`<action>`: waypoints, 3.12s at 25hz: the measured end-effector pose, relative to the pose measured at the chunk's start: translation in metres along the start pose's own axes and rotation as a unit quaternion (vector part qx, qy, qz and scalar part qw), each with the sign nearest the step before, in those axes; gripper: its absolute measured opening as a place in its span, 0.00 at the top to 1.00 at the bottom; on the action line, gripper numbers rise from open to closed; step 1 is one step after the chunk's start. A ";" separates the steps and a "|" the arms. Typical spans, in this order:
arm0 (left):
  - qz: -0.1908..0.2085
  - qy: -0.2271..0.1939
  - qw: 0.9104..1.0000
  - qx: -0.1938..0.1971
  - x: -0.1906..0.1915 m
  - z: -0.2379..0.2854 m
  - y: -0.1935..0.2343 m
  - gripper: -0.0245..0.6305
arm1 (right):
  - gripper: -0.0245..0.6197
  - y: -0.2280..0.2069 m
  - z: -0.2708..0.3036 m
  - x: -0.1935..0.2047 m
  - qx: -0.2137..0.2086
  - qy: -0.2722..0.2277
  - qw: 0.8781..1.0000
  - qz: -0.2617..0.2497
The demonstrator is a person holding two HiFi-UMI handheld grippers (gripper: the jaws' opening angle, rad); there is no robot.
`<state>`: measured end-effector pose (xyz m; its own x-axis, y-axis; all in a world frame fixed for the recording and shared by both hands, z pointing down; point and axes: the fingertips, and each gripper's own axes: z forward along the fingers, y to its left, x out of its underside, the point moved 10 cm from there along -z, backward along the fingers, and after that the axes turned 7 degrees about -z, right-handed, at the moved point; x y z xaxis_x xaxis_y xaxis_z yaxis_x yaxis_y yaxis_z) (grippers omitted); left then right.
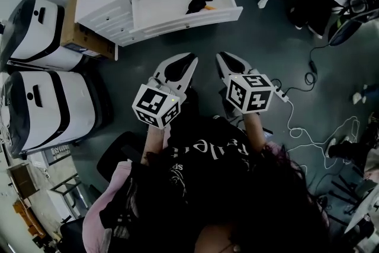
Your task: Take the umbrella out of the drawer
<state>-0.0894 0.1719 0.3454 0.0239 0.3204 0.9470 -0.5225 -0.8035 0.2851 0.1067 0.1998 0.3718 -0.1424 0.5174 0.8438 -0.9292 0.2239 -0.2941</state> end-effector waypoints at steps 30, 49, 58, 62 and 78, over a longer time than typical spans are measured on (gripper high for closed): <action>-0.027 0.019 0.997 0.076 -0.073 0.074 0.253 0.90 | 0.86 -0.008 0.226 -0.102 0.095 0.027 0.994 0.040; -0.035 0.033 0.998 0.040 -0.091 0.218 0.299 0.90 | 0.86 -0.132 0.330 -0.150 0.056 0.064 0.996 0.032; -0.040 0.062 0.997 0.017 -0.094 0.266 0.312 0.90 | 0.86 -0.206 0.402 -0.120 0.035 0.131 0.990 0.047; -0.042 0.071 0.997 -0.004 -0.095 0.274 0.318 0.90 | 0.86 -0.230 0.432 -0.098 0.030 0.174 0.983 0.046; -0.056 0.088 0.991 -0.087 -0.090 0.282 0.353 0.90 | 0.56 -0.284 0.521 -0.027 0.055 0.288 0.938 0.185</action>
<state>-0.0356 -0.2816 0.4023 -0.0514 0.4975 0.8659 -0.6643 -0.6645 0.3424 0.1966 -0.3077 0.6660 -0.2836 0.9102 0.3019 -0.8870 -0.1294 -0.4432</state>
